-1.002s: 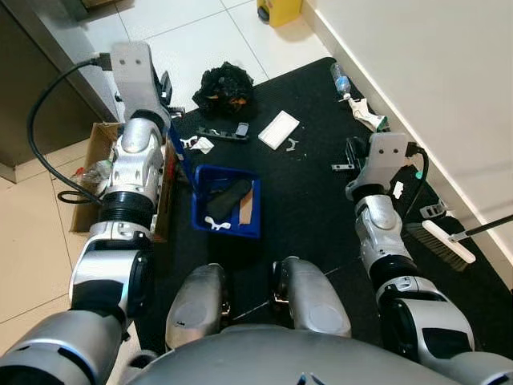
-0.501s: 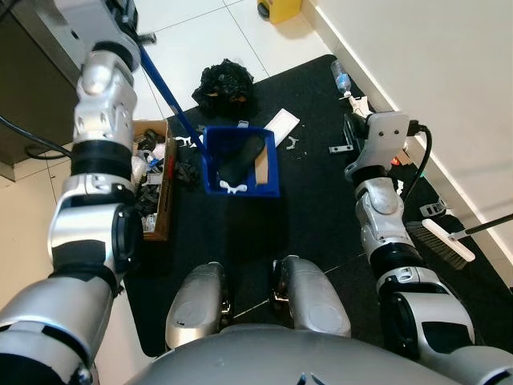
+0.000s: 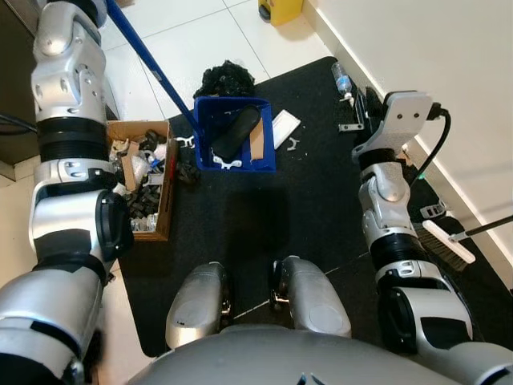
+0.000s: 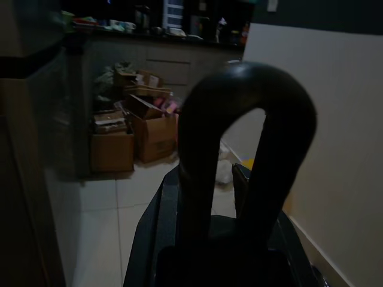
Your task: Sweep floor
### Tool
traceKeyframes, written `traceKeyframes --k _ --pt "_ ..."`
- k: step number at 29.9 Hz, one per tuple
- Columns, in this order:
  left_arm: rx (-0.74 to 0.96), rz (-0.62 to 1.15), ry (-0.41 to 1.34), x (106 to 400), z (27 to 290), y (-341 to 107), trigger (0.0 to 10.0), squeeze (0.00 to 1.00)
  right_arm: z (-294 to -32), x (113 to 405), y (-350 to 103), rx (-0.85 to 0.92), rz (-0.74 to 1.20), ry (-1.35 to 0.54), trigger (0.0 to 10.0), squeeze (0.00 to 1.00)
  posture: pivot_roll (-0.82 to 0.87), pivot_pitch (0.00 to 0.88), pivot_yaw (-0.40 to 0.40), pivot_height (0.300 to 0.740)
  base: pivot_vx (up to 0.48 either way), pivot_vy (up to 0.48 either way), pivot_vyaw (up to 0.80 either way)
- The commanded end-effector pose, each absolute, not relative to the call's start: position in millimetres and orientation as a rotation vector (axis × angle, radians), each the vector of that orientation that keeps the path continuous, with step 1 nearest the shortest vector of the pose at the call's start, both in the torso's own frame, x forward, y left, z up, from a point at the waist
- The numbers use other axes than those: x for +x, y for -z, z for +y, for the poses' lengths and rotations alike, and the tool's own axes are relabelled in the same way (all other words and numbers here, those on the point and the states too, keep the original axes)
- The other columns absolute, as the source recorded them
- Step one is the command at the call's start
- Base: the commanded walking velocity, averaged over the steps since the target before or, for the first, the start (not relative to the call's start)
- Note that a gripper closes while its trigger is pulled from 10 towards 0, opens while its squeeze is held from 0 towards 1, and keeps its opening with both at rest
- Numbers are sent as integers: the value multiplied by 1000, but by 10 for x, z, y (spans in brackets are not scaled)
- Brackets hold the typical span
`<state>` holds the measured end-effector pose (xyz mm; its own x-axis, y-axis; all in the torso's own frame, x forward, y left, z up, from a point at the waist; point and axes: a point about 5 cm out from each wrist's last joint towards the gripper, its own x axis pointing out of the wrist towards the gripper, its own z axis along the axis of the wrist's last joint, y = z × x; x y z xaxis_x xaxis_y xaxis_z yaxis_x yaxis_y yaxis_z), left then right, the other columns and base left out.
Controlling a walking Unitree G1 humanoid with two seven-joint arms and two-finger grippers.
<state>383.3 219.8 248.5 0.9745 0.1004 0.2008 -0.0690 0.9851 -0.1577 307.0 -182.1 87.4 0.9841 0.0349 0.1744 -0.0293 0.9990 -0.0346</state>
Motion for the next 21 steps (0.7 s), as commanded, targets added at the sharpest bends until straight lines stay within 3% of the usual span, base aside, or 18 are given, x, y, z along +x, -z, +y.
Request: traceKeyframes --k 1,8,21 --pt "-150 -302 -107 3790 2287 -2736 10000 0 -1788 3089 -898 -39 -175 -47 10000 0 84 0 48 740 0 0 0" --pt "-123 -281 -115 3766 2275 -2666 10000 0 -1806 3087 -889 -46 -165 -39 10000 0 82 0 45 740 0 0 114" --pt "-106 -262 -104 3764 2224 -2614 10000 0 -1864 3073 -860 -48 -145 -9 10000 0 77 0 46 740 0 0 753"
